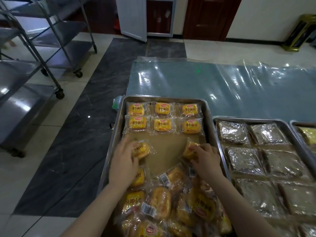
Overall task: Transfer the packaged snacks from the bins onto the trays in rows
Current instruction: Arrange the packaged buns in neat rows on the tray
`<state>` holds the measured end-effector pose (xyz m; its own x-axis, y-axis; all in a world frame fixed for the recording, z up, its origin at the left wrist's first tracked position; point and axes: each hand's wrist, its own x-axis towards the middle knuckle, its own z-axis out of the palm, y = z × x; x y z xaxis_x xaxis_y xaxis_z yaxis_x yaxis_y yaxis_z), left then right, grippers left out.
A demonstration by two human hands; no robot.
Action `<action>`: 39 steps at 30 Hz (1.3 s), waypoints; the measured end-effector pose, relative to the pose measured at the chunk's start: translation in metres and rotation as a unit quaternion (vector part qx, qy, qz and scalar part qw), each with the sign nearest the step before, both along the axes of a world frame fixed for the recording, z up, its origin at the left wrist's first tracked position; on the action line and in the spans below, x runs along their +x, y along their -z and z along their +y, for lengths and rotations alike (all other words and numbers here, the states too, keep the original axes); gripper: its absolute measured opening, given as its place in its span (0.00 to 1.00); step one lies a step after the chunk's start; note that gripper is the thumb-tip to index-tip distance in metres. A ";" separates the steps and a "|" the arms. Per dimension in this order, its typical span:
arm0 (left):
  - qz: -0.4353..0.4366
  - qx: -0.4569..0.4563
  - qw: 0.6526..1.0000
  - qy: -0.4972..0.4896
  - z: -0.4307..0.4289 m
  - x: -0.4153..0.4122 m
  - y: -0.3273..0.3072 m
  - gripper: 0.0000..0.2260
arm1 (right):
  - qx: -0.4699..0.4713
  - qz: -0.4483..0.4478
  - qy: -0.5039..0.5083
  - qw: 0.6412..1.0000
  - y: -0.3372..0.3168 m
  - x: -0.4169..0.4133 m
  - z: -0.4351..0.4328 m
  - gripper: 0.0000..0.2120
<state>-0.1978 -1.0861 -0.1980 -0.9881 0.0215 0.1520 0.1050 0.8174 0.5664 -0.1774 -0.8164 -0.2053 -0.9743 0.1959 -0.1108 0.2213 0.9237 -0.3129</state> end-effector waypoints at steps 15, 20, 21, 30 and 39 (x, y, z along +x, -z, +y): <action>-0.104 -0.268 0.931 0.227 0.000 -0.055 0.023 0.37 | -0.011 0.003 -0.011 1.000 0.001 -0.039 -0.058 0.22; -0.062 -0.244 0.941 0.224 -0.001 -0.046 0.026 0.29 | -0.065 0.028 -0.184 0.980 0.008 -0.031 -0.046 0.17; -0.058 -0.239 0.943 0.222 0.002 -0.040 0.029 0.27 | -0.091 0.005 -0.199 0.976 0.011 -0.029 -0.041 0.18; -0.063 -0.219 0.948 0.221 0.000 -0.030 0.043 0.25 | 0.000 -0.040 -0.212 0.976 0.033 -0.045 -0.050 0.27; -0.053 -0.208 0.951 0.224 -0.001 -0.031 0.045 0.24 | 0.088 -0.006 -0.166 0.982 0.051 -0.067 -0.089 0.30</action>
